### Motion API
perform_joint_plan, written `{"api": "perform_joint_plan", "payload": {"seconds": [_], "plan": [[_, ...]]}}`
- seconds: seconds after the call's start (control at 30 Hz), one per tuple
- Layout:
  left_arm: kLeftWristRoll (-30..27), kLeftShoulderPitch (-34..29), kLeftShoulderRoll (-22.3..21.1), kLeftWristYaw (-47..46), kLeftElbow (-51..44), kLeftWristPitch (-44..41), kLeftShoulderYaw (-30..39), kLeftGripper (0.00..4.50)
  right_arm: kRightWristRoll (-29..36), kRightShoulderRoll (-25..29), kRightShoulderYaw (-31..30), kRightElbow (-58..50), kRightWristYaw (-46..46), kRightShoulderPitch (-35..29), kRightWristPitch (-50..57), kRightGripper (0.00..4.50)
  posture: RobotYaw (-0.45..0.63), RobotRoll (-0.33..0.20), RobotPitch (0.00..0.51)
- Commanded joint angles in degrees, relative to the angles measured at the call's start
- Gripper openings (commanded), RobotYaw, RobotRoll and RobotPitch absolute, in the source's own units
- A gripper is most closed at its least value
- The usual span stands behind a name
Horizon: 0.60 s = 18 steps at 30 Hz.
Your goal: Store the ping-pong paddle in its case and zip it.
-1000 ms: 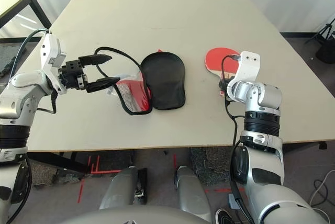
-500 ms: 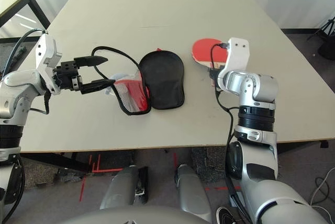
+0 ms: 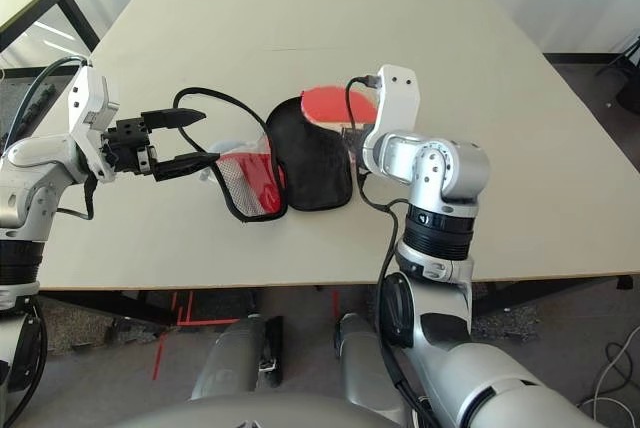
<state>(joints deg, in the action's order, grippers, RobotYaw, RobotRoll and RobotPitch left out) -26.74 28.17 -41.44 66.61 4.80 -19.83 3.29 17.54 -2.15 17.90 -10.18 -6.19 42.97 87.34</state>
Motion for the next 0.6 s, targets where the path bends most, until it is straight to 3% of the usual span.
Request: {"api": "perform_joint_plan", "payload": {"seconds": [0.03, 0.27, 0.6], "plan": [[0.3, -0.9, -0.2, -0.6, -1.4, -0.4, 0.2, 4.5, -0.4, -0.8, -3.4, -2.4, 0.9, -1.6, 1.2, 1.22, 0.14, 0.0, 0.111], [0.2, -1.2, -0.1, -1.0, -1.7, -0.5, 0.3, 4.5, -1.0, -1.0, -8.1, -3.4, 2.5, -4.0, 0.9, 1.22, 0.14, 0.0, 0.109], [0.5, -1.0, 0.2, -1.1, -1.4, -0.1, 0.0, 4.5, -2.2, -2.4, -9.6, -0.7, 4.0, -6.0, 0.4, 1.22, 0.14, 0.0, 0.105]]}}
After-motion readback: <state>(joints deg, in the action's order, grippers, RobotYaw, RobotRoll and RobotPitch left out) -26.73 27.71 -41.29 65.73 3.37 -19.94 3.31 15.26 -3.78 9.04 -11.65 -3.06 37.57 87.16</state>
